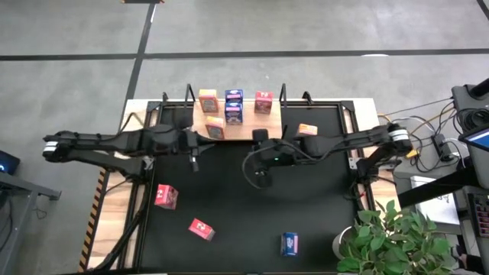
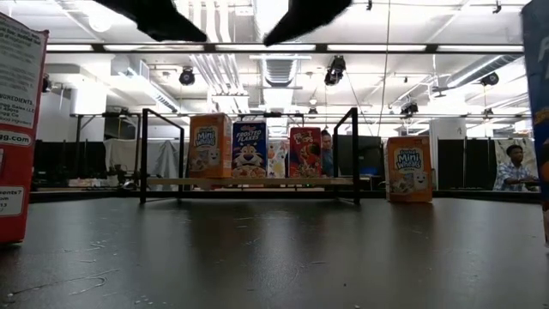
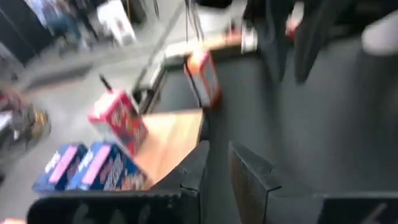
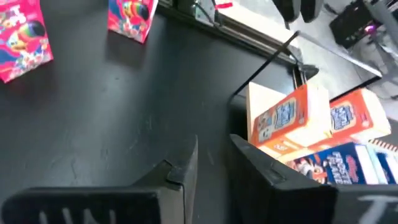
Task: Stack cereal on shelf
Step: Put the bottom orange cereal box on the shelf aligned with other orange cereal box
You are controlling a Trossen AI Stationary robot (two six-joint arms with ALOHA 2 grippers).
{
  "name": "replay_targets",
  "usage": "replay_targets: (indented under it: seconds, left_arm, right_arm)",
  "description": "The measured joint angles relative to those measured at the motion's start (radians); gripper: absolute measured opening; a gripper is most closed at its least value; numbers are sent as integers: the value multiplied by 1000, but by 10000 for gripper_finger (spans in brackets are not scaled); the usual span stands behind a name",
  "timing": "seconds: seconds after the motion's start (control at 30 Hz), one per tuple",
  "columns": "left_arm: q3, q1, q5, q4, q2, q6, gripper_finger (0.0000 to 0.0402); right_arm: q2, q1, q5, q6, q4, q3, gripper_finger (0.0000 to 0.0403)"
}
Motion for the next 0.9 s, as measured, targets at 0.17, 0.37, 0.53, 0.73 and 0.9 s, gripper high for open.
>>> replay_targets:
  seconds: [0.17, 0.37, 0.53, 0.73, 0.9]
  left_arm:
    - [165, 65, 0, -267, 134, -5, 74]
    - [263, 184, 9, -381, 251, 95, 159]
    - [270, 310, 97, -373, 317, 207, 235]
    - [270, 437, 235, -325, 387, 291, 272]
    - [270, 497, 277, -317, 427, 348, 270]
  right_arm:
    - [-80, 0, -1, -26, 103, -142, 70]
    - [-135, 0, -3, -79, 232, -258, 73]
    - [-178, 0, -4, -95, 264, -321, 74]
    - [-220, 0, -8, -95, 276, -375, 68]
    - [-240, 0, -9, -95, 303, -407, 68]
